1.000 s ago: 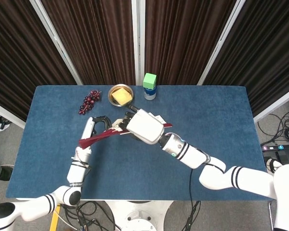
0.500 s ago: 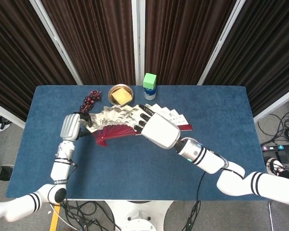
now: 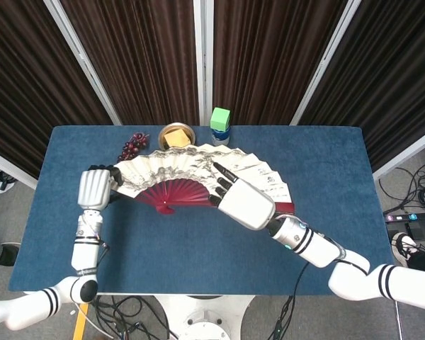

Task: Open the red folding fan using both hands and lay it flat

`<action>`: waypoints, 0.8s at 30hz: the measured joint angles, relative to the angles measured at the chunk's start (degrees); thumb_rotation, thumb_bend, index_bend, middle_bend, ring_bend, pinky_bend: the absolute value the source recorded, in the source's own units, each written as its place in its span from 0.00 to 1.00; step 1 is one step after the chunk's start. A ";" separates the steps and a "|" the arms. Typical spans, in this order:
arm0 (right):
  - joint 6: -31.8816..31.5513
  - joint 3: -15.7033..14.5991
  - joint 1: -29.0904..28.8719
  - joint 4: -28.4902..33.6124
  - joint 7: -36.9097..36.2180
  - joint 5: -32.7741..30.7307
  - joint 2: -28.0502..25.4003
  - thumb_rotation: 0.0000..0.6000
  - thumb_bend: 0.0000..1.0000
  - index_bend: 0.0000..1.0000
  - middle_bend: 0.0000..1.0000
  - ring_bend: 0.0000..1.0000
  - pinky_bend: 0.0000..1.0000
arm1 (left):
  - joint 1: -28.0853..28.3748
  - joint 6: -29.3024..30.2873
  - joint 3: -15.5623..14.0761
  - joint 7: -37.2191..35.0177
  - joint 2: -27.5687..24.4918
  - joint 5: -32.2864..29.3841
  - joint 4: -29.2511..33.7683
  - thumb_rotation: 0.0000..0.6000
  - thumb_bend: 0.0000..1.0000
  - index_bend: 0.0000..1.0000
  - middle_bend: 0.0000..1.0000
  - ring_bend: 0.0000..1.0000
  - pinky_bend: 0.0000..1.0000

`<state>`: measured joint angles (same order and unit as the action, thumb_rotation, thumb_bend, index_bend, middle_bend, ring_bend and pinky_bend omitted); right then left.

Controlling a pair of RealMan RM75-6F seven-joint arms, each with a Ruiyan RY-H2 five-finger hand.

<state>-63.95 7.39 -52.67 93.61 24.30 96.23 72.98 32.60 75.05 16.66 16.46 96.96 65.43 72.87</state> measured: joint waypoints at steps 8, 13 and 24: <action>-3.25 -2.20 3.45 0.89 0.22 2.50 -0.12 1.00 1.00 0.87 0.65 0.40 0.13 | -1.64 4.30 -3.46 5.56 -0.38 4.30 2.77 1.00 0.42 0.69 0.65 0.54 0.45; -4.66 -4.20 5.93 -0.11 0.16 3.70 0.25 1.00 1.00 0.86 0.65 0.40 0.12 | -2.00 5.28 -5.01 7.72 0.76 6.26 1.63 1.00 0.42 0.68 0.65 0.54 0.45; -6.11 -6.59 9.74 -9.09 -0.76 4.40 5.45 1.00 0.88 0.70 0.55 0.35 0.06 | -1.80 5.31 -5.84 10.65 5.74 7.53 -6.73 1.00 0.42 0.66 0.65 0.54 0.45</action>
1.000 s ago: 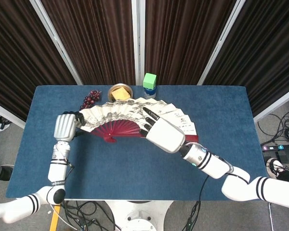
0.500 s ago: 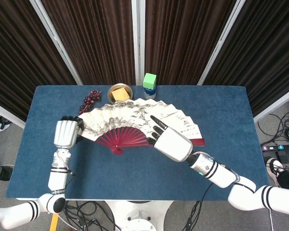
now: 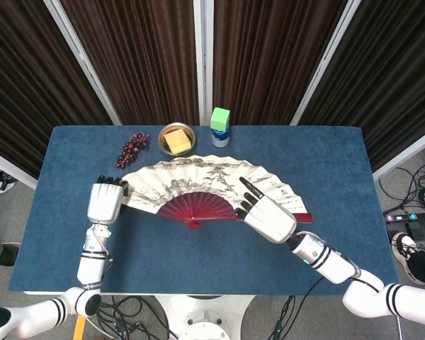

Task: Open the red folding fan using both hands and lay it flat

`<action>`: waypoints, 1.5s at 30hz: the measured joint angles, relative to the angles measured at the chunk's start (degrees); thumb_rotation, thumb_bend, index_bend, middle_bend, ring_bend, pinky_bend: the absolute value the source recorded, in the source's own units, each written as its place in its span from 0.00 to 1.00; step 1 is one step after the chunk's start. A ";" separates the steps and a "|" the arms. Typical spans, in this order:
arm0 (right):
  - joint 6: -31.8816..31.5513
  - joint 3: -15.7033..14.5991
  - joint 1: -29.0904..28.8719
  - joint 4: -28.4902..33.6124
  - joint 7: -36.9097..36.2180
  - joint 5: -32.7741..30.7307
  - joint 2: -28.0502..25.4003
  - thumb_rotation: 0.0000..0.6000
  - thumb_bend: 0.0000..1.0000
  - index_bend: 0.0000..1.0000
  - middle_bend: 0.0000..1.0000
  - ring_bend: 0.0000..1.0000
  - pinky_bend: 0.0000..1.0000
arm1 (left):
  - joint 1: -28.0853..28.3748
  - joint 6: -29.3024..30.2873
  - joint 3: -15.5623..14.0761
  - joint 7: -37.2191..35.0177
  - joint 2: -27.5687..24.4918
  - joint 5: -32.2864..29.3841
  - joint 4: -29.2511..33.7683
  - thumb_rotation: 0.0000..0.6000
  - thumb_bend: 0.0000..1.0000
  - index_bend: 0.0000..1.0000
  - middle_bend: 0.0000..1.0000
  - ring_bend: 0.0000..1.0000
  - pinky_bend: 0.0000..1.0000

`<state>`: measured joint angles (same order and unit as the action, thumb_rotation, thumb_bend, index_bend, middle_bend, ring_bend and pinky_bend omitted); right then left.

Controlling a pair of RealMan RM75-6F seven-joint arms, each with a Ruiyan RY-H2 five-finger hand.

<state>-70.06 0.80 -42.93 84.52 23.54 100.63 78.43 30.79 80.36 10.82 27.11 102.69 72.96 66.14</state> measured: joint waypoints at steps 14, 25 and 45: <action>3.10 -0.70 3.93 -1.97 5.73 -4.98 3.93 1.00 0.10 0.00 0.03 0.00 0.00 | -0.11 -1.53 -0.62 2.51 3.83 0.91 -5.02 1.00 0.10 0.13 0.14 0.08 0.26; 6.73 -0.02 6.48 2.63 11.28 -11.93 2.37 1.00 0.00 0.00 0.00 0.00 0.00 | -1.26 -1.12 -0.68 2.04 2.66 1.73 -3.08 1.00 0.00 0.05 0.01 0.00 0.14; 1.64 2.26 13.65 9.29 -1.35 -18.52 -11.53 1.00 0.03 0.00 0.11 0.00 0.00 | -5.23 -9.57 -1.45 -6.20 -20.62 -2.71 17.95 1.00 0.00 0.11 0.06 0.00 0.13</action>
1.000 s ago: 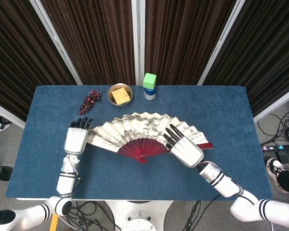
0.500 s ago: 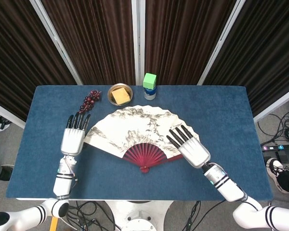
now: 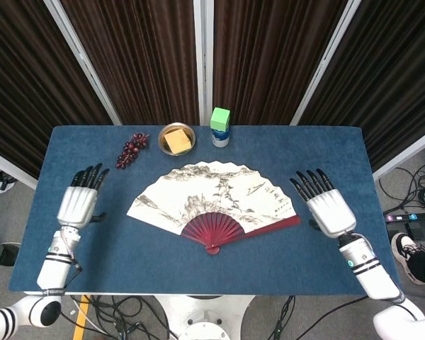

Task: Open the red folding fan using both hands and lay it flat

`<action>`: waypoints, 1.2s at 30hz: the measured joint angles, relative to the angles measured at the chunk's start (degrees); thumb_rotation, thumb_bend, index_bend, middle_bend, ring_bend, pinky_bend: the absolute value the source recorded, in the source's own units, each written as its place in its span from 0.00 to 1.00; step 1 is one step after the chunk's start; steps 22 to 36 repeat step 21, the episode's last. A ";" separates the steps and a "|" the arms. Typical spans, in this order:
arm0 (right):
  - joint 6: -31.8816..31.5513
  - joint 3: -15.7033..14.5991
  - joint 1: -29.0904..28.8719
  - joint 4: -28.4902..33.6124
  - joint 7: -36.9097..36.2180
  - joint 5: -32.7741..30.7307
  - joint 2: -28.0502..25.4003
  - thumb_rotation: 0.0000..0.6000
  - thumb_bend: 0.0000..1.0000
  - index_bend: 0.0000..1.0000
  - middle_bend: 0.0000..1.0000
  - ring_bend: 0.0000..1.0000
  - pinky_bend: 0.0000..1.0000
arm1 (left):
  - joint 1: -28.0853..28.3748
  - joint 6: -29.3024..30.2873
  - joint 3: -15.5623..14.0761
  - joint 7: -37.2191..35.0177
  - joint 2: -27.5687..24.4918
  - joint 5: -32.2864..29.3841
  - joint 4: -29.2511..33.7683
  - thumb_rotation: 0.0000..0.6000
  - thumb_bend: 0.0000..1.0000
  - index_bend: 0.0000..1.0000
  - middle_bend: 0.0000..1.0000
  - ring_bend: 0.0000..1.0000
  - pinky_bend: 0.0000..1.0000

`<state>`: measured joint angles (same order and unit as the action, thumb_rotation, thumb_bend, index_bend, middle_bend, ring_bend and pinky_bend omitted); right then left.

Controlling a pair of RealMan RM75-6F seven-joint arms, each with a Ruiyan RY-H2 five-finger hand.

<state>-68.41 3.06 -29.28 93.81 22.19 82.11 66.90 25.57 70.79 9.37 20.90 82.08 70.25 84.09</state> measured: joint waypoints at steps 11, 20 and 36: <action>-9.43 -1.86 9.54 -4.55 -22.68 2.57 -6.16 1.00 0.16 0.06 0.16 0.04 0.03 | -7.76 5.77 -0.59 -21.39 -6.09 2.36 -1.53 1.00 0.00 0.17 0.10 0.02 0.13; -17.51 -4.03 17.99 -5.56 -24.58 4.27 -6.02 1.00 0.16 0.06 0.16 0.03 0.02 | -18.01 17.12 -5.34 -18.56 -10.45 6.34 -0.04 1.00 0.00 0.19 0.10 0.02 0.13; -17.88 -4.15 18.44 -5.40 -24.44 4.46 -5.84 1.00 0.16 0.06 0.16 0.03 0.02 | -18.70 17.85 -5.87 -17.88 -10.86 6.75 0.69 1.00 0.00 0.19 0.10 0.02 0.13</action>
